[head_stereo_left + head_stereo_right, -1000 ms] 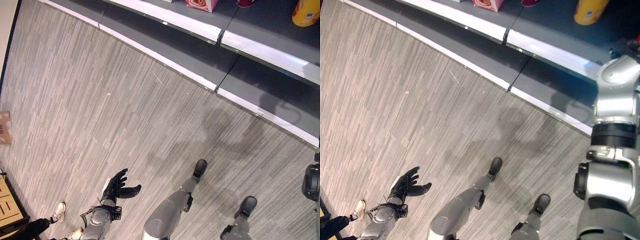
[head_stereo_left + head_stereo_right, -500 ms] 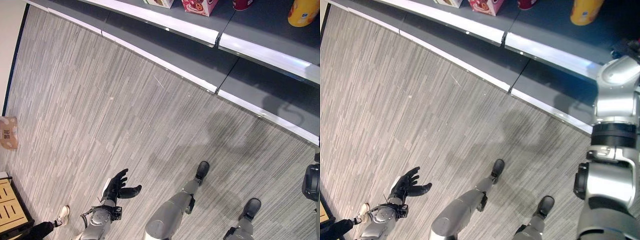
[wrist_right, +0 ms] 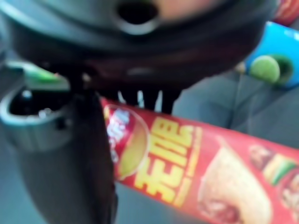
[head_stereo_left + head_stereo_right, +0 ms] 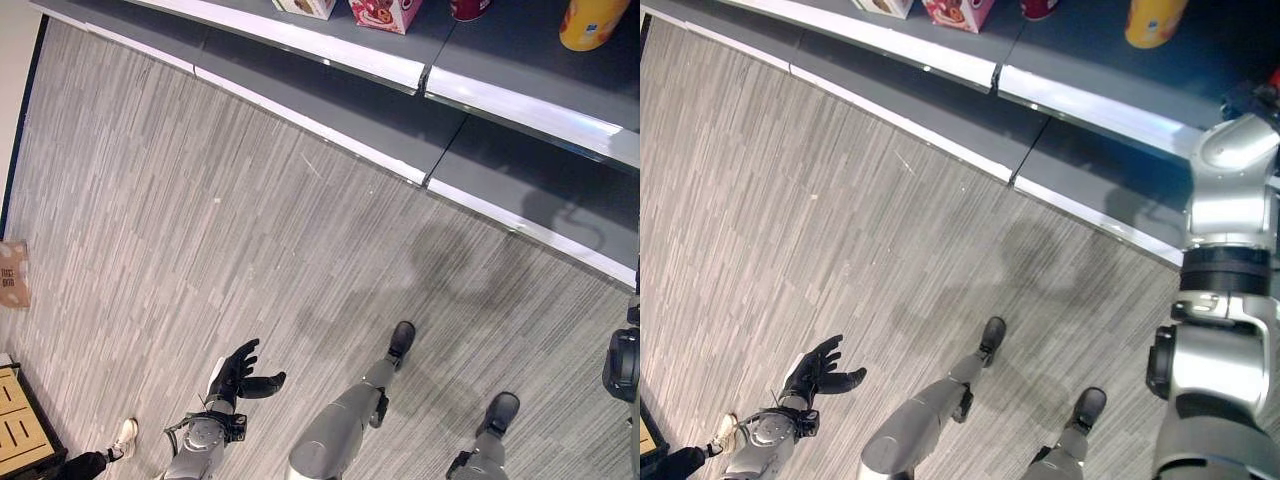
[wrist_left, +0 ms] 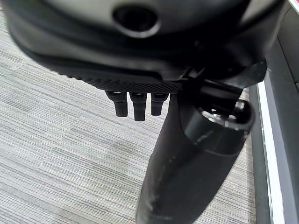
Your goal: Put the goods on the table back onto the shelves and tidy them up.
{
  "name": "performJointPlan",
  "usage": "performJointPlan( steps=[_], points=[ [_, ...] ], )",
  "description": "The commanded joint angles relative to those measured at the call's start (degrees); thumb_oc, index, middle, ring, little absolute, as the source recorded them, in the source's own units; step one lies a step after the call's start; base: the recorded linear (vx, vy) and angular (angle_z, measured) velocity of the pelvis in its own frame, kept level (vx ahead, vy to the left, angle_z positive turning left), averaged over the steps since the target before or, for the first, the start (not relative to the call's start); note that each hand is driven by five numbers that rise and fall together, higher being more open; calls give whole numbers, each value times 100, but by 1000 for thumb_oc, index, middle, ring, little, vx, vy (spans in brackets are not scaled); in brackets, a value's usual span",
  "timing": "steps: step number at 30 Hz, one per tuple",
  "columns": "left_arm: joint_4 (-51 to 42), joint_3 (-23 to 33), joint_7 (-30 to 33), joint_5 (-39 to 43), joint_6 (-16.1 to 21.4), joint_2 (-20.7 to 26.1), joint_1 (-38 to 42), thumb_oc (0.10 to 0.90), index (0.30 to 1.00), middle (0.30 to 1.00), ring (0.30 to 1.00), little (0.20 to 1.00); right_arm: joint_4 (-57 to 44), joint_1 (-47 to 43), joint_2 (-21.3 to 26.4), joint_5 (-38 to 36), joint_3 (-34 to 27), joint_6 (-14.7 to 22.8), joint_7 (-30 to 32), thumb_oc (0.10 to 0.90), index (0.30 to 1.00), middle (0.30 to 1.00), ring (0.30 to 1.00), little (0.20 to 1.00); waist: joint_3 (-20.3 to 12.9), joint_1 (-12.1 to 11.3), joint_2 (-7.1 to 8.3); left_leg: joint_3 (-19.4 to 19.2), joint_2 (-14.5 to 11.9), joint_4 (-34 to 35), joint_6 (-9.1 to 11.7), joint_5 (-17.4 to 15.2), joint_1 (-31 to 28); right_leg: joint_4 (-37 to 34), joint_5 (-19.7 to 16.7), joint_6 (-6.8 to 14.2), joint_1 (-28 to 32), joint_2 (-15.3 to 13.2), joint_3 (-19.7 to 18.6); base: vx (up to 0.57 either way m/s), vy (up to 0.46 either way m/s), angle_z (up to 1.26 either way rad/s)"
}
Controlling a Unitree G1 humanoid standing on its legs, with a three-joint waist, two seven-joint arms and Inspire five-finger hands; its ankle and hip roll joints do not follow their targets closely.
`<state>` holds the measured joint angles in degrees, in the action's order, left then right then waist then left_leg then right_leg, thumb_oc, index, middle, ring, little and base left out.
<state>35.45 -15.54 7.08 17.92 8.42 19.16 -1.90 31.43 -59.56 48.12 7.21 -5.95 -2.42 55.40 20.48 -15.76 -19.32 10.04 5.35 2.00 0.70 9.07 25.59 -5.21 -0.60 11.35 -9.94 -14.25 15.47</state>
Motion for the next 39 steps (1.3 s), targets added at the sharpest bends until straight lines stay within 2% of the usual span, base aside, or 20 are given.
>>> performJointPlan(
  steps=[1, 8, 9, 11, 13, 18, 19, 24, 26, 29, 30, 32, 33, 34, 38, 39],
  points=[
    [238, 52, 345, -15, 100, 273, -11, 800, 900, 900, 900, 900, -207, -145, 514, 80, 225, 285, 248, 800, 900, 900, 900, 900, -317, -170, 183, 35, -140, -196, 601, -566, 305, 531, 381, 224, -339, -372, -149, 0, 0, 0],
    [318, 85, 332, -17, 61, 295, 46, 800, 900, 900, 900, 900, -537, -49, 467, 88, 124, 354, 231, 800, 900, 900, 900, 900, -329, -111, 244, -1, -161, -201, 609, -567, 275, 516, 377, 224, -314, -353, -180, 0, 0, 0],
    [371, 119, 330, -23, 32, 304, 79, 800, 900, 900, 900, 900, -616, -23, 521, 163, 152, 328, 198, 800, 900, 900, 900, 900, -344, -78, 324, -26, -188, -209, 627, -619, 225, 518, 424, 218, -266, -331, -179, 0, 0, 0],
    [396, 126, 331, -29, 20, 302, 105, 800, 900, 900, 900, 900, -674, -4, 529, 219, 159, 320, 182, 800, 900, 900, 900, 900, -358, -59, 351, -28, -200, -208, 624, -584, 230, 499, 378, 219, -267, -312, -172, 0, 0, 0],
    [445, 157, 324, -36, -11, 315, 155, 800, 900, 900, 900, 900, -804, 75, 557, 315, 153, 293, 146, 800, 900, 900, 900, 900, -413, -17, 476, -30, -237, -198, 632, -600, 166, 474, 371, 205, -204, -263, -141, -3, -40, -1],
    [481, 209, 322, -52, -46, 319, 200, 800, 900, 900, 900, 900, -1124, 305, 512, 436, 50, 283, 55, 800, 900, 900, 900, 900, -446, 67, 648, -40, -298, -238, 643, -640, 84, 448, 366, 184, -101, -215, -115, -2, -18, -1],
    [545, 246, 336, -79, -89, 292, 273, 800, 900, 900, 900, 900, -1287, 513, 337, 445, -39, 332, -9, 800, 900, 900, 900, 900, -491, 102, 779, -43, -351, -262, 653, -663, 13, 423, 377, 168, -25, -171, -94, -9, -47, -3],
    [587, 304, 329, -78, -122, 256, 263, 800, 900, 900, 900, 900, -1578, 927, 140, 551, -206, 339, -75, 800, 900, 900, 900, 900, -554, 157, 885, -29, -389, -212, 662, -665, -111, 376, 375, 158, 104, -126, -57, 19, -18, 1],
    [740, 406, 321, -183, -226, 195, 269, 800, 900, 900, 900, 900, -2237, 1656, -228, 757, -530, 358, -251, 800, 900, 900, 900, 900, -639, 300, 1034, -42, -448, -150, 660, -680, -249, 333, 364, 140, 201, -64, -38, 63, -16, -3],
    [849, 579, 314, -252, -280, 143, 279, 800, 900, 900, 900, 900, -2557, 2289, -432, 796, -654, 477, -519, 800, 900, 900, 900, 900, -700, 445, 1229, -111, -529, -127, 657, -710, -392, 256, 320, 132, 299, -11, -91, 45, 5, -4],
    [850, 572, 313, -256, -279, 162, 262, 800, 900, 900, 900, 900, -2615, 2356, -467, 805, -698, 467, -542, 800, 900, 900, 900, 900, -710, 434, 1248, -116, -530, -117, 658, -710, -410, 240, 315, 132, 317, -10, -94, 51, 10, -9],
    [965, 760, 344, -237, -344, 33, 257, 800, 900, 900, 900, 900, -3392, 3480, -1354, -37, -840, 1034, -1387, 800, 900, 900, 900, 900, -786, 700, 1498, -252, -639, -48, 664, -738, -603, 156, 243, 130, 408, 60, -145, 87, 8, -13],
    [1026, 818, 342, -233, -364, 2, 272, 800, 900, 900, 900, 900, -3543, 3830, -1660, -463, -863, 1250, -1722, 800, 900, 900, 900, 900, -830, 791, 1569, -296, -667, -18, 660, -735, -652, 124, 215, 133, 425, 62, -164, 150, 28, -28],
    [1082, 1169, 206, -237, -397, -39, 295, 800, 900, 900, 900, 900, -3729, 5032, -2118, -1671, -775, 1642, -3089, 800, 900, 900, 900, 900, -946, 1135, 1845, -482, -766, 66, 670, -750, -855, 67, 121, 148, 489, 108, -253, 114, 33, -29],
    [1078, 1165, 203, -238, -396, -31, 275, 800, 900, 900, 900, 900, -3740, 5061, -2125, -1690, -784, 1645, -3112, 800, 900, 900, 900, 900, -952, 1125, 1856, -493, -764, 83, 669, -747, -879, 58, 120, 150, 505, 105, -260, 51, 14, -28],
    [966, 1464, -14, -127, -400, -63, 155, 800, 900, 900, 900, 900, -3433, 6259, -2548, -3227, -899, 1733, -4474, 800, 900, 900, 900, 900, -1151, 1466, 2101, -738, -874, 124, 699, -811, -1178, 39, 30, 182, 600, 148, -416, 166, 58, -36]
  ],
)
